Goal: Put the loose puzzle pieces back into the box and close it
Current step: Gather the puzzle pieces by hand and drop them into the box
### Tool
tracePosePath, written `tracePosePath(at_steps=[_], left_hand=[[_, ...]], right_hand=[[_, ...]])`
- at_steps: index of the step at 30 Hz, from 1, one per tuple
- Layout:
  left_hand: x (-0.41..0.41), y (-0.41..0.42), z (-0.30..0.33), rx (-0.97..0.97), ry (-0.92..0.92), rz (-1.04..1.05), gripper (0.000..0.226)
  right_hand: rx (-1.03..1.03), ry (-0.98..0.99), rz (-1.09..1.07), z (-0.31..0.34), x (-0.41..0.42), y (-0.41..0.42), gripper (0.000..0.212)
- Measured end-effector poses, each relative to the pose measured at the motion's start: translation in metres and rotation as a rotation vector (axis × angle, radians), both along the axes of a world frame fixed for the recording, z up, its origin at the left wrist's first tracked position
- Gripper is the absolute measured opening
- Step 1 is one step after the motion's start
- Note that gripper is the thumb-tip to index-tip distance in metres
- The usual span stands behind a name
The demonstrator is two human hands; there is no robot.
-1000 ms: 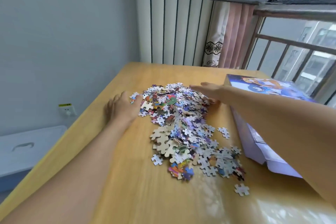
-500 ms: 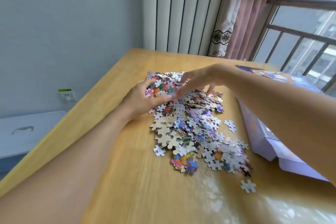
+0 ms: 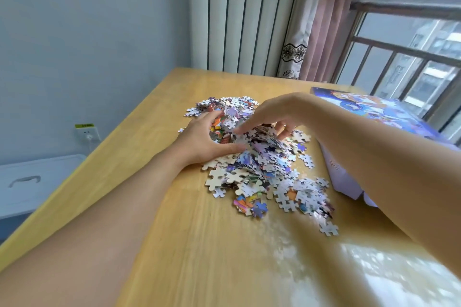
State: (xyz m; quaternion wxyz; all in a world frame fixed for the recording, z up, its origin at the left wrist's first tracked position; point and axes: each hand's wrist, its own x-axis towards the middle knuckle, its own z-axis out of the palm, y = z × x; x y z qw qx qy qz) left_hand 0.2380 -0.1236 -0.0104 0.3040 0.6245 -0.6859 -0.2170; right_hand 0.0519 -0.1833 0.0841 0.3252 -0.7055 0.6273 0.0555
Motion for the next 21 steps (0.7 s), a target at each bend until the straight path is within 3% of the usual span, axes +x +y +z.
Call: tracePosePath(at_steps=[5, 9, 13, 16, 21], left_hand=[[-0.017, 0.009, 0.004, -0.064, 0.004, 0.02, 0.122], [-0.025, 0.012, 0.001, -0.119, 0.065, 0.061, 0.107], [-0.026, 0.012, 0.0, -0.149, 0.108, 0.076, 0.094], [-0.026, 0.011, 0.0, -0.126, 0.098, 0.06, 0.103], [-0.028, 0.011, 0.001, -0.128, 0.089, 0.048, 0.102]], right_hand=[[0.057, -0.113, -0.101, -0.002, 0.0, 0.009, 0.109], [0.102, -0.241, -0.129, -0.003, -0.004, 0.014, 0.074], [0.171, -0.443, -0.165, -0.002, -0.004, 0.016, 0.068], [0.206, -0.567, -0.179, -0.003, -0.007, 0.01, 0.06], [0.21, -0.476, -0.176, -0.001, -0.01, 0.009, 0.051]])
